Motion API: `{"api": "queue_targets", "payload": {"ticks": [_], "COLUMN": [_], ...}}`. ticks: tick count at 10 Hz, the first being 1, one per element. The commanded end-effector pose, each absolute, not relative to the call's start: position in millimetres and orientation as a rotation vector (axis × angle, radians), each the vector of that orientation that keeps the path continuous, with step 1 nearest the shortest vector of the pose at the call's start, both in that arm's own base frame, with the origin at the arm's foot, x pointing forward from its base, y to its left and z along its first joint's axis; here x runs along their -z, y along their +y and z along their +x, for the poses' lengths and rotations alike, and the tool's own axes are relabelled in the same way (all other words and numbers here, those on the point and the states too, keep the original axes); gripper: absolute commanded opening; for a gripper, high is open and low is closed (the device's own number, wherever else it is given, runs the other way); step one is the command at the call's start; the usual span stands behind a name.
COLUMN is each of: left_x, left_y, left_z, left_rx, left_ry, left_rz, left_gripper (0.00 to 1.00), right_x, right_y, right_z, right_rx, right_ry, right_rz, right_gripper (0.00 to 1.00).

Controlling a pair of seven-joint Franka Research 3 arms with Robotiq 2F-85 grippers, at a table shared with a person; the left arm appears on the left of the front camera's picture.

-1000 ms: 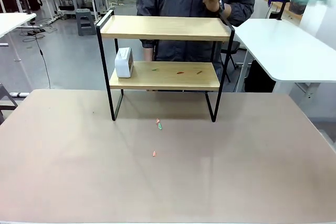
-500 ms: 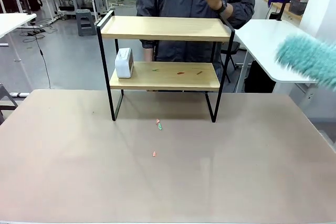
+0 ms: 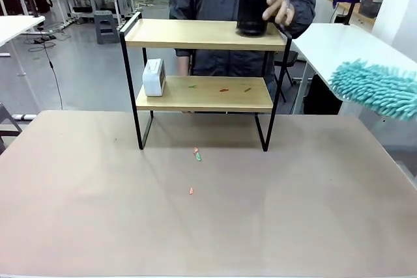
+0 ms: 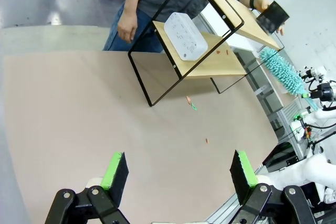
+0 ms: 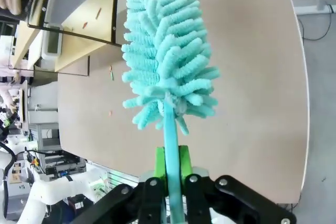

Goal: Clean the shelf.
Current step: Clean the specific tier of the Shelf with the Duster once objects are removed, then clean the remaining tier of the Shelf with the Duster once objects are removed.

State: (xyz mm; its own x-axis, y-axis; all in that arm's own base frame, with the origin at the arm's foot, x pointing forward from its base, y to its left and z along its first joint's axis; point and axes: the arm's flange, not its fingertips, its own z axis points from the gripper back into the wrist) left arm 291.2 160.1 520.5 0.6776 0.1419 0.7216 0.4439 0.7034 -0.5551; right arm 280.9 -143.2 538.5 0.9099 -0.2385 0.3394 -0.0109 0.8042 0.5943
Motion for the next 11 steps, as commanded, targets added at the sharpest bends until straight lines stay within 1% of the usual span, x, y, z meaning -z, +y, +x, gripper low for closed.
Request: {"api": "queue_targets", "payload": {"ticks": [1,11], "left_x": [-520.8,-520.8], "left_y": [158.7,158.7], "left_z": [292.0,292.0], "left_rx": [0.208,0.208], "left_ry": [-0.851,-0.851], "left_rz": [-0.801,-0.801], "left_gripper": [1.0,1.0], "right_x": [-539.5,-539.5], "right_y": [-140.2,-140.2], "right_z": [279.1,279.1], "right_rx": [0.106,0.106], "right_ry": [-0.424,-0.424], "right_rz": [0.62,0.62], "right_gripper": [0.13,0.13]}}
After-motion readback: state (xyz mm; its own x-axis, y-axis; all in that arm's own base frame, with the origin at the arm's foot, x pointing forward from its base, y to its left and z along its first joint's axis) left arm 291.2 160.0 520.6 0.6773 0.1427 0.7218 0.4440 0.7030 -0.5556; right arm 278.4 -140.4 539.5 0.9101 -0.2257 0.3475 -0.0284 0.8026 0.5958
